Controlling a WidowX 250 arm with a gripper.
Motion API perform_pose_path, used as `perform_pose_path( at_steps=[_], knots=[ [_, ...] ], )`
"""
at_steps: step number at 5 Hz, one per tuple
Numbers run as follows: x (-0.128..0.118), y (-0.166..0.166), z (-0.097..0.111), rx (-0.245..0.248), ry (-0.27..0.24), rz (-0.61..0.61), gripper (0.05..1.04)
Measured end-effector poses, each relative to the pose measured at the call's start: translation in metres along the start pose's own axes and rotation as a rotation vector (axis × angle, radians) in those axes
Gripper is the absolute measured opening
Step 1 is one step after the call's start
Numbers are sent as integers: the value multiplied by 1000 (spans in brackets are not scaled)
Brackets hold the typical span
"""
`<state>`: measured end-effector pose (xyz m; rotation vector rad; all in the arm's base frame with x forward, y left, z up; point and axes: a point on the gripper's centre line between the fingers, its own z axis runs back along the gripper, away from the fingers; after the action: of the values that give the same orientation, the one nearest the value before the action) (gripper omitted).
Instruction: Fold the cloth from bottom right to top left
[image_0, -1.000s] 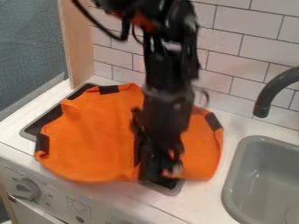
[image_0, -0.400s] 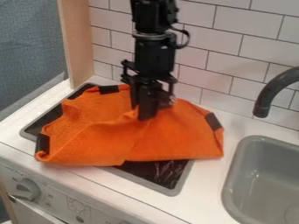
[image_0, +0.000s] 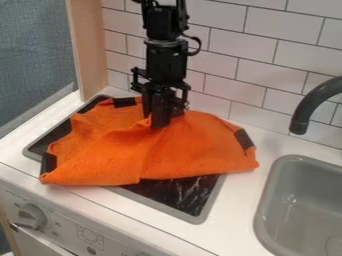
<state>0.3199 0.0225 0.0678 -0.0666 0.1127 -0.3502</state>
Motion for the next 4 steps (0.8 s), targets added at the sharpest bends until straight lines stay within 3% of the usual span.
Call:
perform_pose_path(
  at_steps=[1, 2, 3, 4],
  knots=[
    [2, 7, -7, 35, 7, -25, 64],
    [8, 19, -11, 110, -23, -77, 64],
    [9, 28, -17, 134, -30, -89, 89],
    [5, 34, -20, 144, -16, -55, 262]
  ],
)
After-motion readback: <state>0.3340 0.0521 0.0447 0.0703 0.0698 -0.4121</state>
